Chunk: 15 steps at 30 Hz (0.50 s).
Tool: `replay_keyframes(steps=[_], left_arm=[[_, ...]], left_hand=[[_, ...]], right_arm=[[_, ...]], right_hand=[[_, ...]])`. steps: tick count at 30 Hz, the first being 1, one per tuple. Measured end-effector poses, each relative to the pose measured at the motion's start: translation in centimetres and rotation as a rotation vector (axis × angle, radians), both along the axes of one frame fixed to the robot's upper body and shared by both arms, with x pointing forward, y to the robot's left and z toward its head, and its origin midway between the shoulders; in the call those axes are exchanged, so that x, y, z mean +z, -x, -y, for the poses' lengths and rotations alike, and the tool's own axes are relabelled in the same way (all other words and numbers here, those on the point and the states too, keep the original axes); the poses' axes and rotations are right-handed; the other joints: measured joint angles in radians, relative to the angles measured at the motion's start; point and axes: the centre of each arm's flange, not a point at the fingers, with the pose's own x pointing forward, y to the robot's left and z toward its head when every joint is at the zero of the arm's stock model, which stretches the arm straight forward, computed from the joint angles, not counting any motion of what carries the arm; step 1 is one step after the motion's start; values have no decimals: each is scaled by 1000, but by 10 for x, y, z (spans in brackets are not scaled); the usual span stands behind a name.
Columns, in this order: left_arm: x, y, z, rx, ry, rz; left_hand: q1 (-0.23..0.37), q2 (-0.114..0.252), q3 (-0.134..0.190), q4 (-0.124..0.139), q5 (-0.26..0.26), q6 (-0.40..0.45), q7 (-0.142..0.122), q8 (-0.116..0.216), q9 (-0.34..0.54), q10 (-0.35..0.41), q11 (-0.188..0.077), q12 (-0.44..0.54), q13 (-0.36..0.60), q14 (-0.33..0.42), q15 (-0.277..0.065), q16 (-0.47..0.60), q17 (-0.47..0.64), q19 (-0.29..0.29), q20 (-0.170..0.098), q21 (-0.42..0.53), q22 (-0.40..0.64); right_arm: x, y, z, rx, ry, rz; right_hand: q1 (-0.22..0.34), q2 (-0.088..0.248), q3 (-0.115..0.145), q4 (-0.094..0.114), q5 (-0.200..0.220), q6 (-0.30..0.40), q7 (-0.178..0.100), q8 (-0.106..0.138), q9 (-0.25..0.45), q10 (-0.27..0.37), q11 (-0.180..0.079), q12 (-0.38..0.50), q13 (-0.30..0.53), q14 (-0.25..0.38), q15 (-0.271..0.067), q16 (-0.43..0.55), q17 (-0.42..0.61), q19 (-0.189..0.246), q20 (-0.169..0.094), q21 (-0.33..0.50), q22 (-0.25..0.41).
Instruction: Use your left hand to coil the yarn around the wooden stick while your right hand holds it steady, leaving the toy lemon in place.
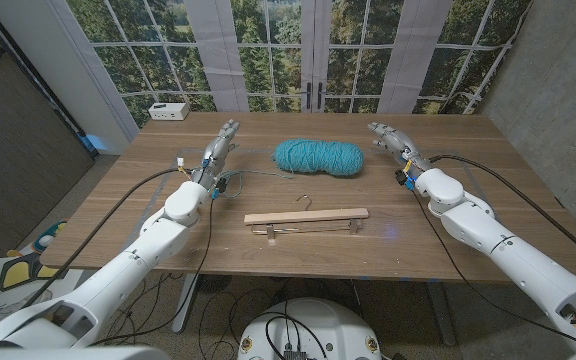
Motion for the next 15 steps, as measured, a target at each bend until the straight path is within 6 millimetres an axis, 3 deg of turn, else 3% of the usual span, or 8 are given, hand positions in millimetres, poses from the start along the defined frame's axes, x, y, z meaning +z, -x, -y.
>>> replay_keyframes(steps=[15], left_arm=[[1, 0, 0, 11, -27, 9]], left_hand=[[5, -5, 1, -8, -4, 12, -2, 0, 0, 6, 6, 0, 0, 7, -7, 0, 0, 4, 4, 0, 0]], right_arm=[[-5, 6, 0, -24, 28, 1]], right_hand=[[4, 4, 1, -8, 0, 5, -5, 0, 0, 0, 0, 0, 5, 0, 0, 0, 0, 4, -4, -8, 0]])
